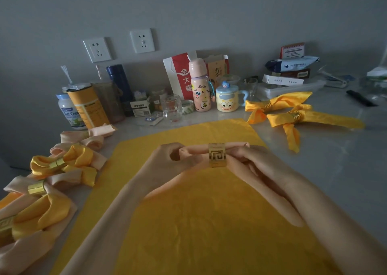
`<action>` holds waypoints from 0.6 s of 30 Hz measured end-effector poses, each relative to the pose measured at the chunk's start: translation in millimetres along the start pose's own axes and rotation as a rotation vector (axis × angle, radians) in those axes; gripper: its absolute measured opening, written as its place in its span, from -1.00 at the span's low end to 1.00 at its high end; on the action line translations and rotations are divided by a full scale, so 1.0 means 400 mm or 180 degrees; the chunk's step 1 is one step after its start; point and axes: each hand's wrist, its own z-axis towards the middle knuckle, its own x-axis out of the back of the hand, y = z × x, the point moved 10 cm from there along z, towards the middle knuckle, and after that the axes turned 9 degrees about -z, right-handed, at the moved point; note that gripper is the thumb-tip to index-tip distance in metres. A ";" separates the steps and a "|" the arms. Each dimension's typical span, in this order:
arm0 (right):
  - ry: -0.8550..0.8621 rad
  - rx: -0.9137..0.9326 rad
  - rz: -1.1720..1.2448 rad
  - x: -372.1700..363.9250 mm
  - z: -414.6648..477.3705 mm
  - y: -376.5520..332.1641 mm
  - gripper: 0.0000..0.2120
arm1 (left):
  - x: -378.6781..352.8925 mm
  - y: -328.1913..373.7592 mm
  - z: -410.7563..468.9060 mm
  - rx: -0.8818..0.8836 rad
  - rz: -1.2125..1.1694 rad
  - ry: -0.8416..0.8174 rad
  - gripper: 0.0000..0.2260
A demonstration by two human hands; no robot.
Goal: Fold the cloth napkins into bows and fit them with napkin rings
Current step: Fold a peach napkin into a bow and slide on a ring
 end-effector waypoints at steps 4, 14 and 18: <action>-0.0026 -0.0258 0.0527 -0.020 0.001 0.016 -0.75 | -0.024 -0.024 0.004 0.0286 -0.0157 -0.0189 -0.71; 0.0808 -0.0135 0.0945 0.028 0.006 0.027 -0.85 | -0.077 0.001 -0.017 0.0366 0.0040 -0.0452 -0.40; 0.0782 -0.0227 0.0943 0.008 0.000 0.035 -0.84 | -0.037 0.027 -0.015 0.0105 0.0673 0.0096 -0.83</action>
